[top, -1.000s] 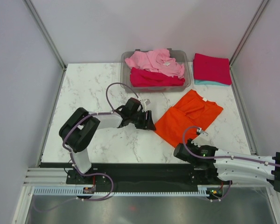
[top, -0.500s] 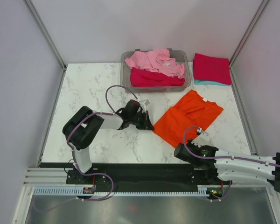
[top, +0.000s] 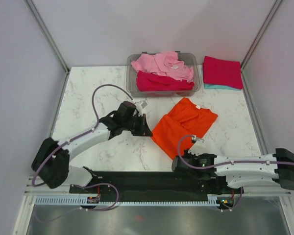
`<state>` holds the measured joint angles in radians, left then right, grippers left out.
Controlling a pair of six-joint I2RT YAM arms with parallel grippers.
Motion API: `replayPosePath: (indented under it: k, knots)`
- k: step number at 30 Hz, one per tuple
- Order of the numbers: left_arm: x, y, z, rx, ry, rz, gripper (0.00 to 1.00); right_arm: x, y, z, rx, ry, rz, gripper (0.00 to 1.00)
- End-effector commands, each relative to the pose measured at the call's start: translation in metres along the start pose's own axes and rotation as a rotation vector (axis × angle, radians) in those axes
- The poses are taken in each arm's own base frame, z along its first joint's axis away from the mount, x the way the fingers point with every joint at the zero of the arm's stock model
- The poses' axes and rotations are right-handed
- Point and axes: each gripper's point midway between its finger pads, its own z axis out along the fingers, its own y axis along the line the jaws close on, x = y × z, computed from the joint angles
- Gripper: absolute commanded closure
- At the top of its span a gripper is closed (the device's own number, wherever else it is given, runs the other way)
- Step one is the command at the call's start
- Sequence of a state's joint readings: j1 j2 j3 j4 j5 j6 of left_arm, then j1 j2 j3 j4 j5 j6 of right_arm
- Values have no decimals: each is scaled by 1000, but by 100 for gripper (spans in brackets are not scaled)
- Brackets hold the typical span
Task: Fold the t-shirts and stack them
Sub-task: Fold the tshirt
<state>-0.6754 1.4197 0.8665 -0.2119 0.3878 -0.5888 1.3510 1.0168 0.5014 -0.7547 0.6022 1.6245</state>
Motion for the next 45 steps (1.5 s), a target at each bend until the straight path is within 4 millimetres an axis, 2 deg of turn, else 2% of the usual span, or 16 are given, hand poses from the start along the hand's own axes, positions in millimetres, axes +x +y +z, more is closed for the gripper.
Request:
replayPosePath:
  k: [1,2,5,9,10,14,18,25,29,31,32,33,38,40,41,45]
  knots:
    - [35,20,-35,-115,46,-45,98,4,33,-10,-51,-22,15,100]
    - [43,22,-41,-122,48,-60,98,8,39,-13,-55,-19,13,100]
    - [73,28,-63,-120,50,-112,98,25,37,-17,-46,-14,-14,100]
    - [113,35,-82,-103,77,-194,98,47,23,-23,-39,8,-45,100]
    - [115,20,-89,-50,59,-205,98,49,22,-25,-39,9,-50,100]
    - [121,5,-106,12,52,-270,98,49,26,-42,-32,-12,-68,100]
    - [107,0,-125,-23,-9,-240,96,22,48,-62,-76,-105,-83,100]
    - [77,-3,-124,-111,-23,-190,95,-37,77,-83,-118,-216,-81,100]
    - [45,-12,-125,-132,-59,-150,95,-75,80,-73,-63,-261,-78,100]
    - [32,-6,-118,-169,-52,-143,95,-85,80,-66,-43,-258,-128,100]
    - [19,-10,-120,-166,-72,-135,95,-97,84,-60,-38,-270,-88,100]
    - [15,-5,-113,-184,-49,-130,95,-103,84,-58,-28,-273,-87,100]
    - [-30,5,-110,-209,-89,-138,96,-146,91,-45,4,-290,-118,100]
    - [-39,13,-105,-214,-73,-146,96,-157,98,-38,5,-287,-119,100]
    - [-47,13,-105,-209,-84,-142,96,-167,95,-33,26,-288,-134,100]
    - [-67,28,-99,-209,-84,-167,96,-181,102,-19,35,-264,-164,100]
